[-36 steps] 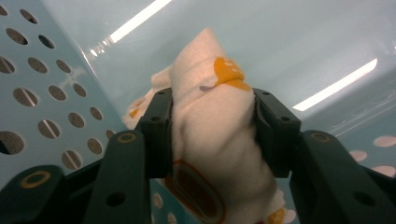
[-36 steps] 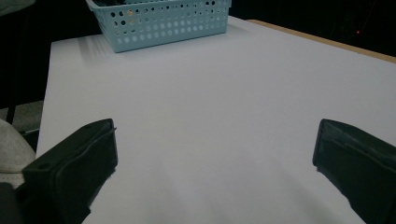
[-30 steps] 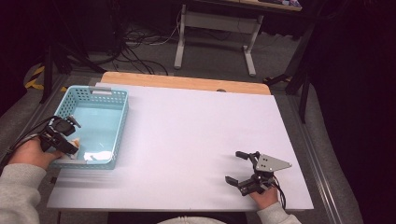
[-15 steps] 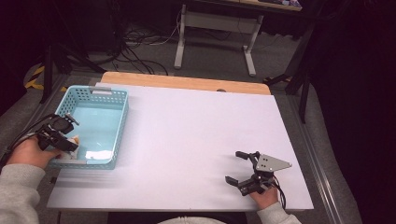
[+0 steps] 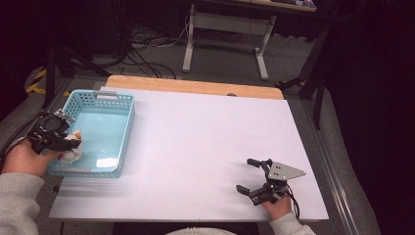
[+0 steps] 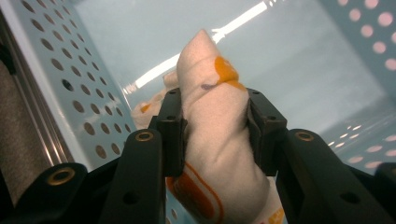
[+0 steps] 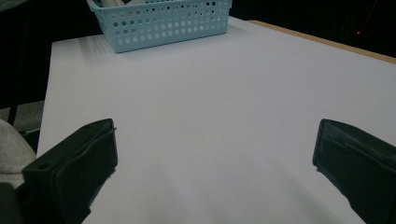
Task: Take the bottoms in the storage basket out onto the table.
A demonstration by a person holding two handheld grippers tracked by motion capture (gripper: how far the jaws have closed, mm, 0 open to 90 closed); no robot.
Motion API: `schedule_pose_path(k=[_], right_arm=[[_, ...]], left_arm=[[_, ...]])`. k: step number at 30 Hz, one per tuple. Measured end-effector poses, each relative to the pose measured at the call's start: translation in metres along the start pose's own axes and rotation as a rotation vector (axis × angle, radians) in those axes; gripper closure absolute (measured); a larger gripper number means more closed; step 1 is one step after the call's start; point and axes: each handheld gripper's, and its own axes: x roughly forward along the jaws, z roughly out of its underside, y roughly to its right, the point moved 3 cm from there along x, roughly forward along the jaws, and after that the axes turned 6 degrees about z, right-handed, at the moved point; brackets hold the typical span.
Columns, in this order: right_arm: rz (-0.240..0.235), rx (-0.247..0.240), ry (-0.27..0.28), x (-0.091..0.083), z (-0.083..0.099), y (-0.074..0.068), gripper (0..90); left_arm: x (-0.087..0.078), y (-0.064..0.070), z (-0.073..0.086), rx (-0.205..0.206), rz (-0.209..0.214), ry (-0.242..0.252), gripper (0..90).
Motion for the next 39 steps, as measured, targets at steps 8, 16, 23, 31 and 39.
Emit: schedule_pose_path(k=[8,16,23,31,39], right_arm=[[0.000,0.000,-0.001,0.000,0.000,0.000,0.6],[0.000,-0.001,-0.001,0.000,0.000,0.000,0.6],[-0.001,-0.001,0.000,0.000,0.000,0.000,0.6],[-0.001,-0.001,0.000,0.000,0.000,0.000,0.6],[-0.002,-0.001,0.000,0.000,0.000,0.000,0.6]], left_arm=[[-0.013,0.004,-0.005,0.009,-0.025,0.092,64.0],[-0.024,0.006,-0.008,0.008,-0.029,0.172,63.8],[-0.032,0.009,-0.009,0.003,-0.030,0.243,63.6],[-0.045,0.018,-0.013,-0.003,0.000,0.333,63.1],[-0.053,0.031,-0.019,0.003,0.048,0.413,63.0]])
